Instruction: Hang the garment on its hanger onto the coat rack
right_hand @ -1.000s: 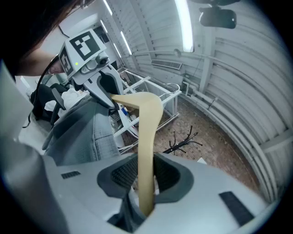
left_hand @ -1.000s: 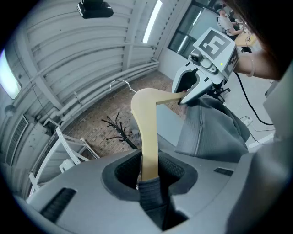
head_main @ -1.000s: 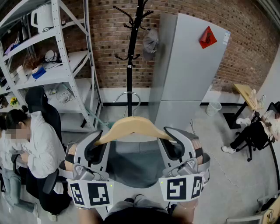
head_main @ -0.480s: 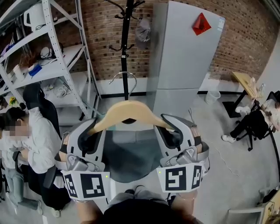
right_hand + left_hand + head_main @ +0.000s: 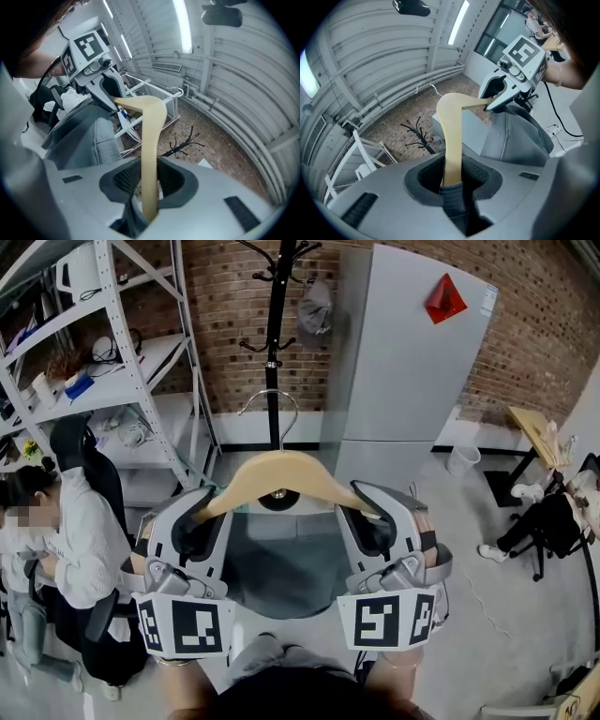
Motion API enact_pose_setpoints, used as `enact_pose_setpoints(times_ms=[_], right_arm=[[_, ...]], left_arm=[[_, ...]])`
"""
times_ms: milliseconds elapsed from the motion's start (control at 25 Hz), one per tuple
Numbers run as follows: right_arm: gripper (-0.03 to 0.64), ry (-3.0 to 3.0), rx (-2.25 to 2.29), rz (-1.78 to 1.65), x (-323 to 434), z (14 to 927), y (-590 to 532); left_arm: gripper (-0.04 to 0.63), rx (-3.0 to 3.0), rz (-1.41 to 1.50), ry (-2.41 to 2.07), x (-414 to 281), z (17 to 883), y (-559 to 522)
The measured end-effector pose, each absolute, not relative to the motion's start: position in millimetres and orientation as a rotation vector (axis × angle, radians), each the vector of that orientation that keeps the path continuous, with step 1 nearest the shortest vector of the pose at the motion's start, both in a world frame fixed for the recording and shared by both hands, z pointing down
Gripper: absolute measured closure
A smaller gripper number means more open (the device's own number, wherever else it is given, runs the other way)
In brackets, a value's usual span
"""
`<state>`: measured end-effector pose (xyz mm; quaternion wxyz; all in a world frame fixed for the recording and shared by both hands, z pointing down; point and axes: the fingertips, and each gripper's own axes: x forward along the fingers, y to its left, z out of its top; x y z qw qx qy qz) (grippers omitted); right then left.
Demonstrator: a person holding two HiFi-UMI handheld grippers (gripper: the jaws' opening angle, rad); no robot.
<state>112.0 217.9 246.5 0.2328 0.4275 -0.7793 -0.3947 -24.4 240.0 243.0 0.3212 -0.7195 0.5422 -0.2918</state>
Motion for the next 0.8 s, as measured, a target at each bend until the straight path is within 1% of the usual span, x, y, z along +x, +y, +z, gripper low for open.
enact_pose_setpoints(times_ms=[280,800], right_arm=[[0.511,-2.142,1.178,-1.077,104,248,180],[0.511,-2.135,1.213,-1.086,55,247,88]], left_arm=[[0.494,-1.910,-0.771,1.417,-28,244,201],[0.494,-1.940,-0.688,1.361,-75,242,102]])
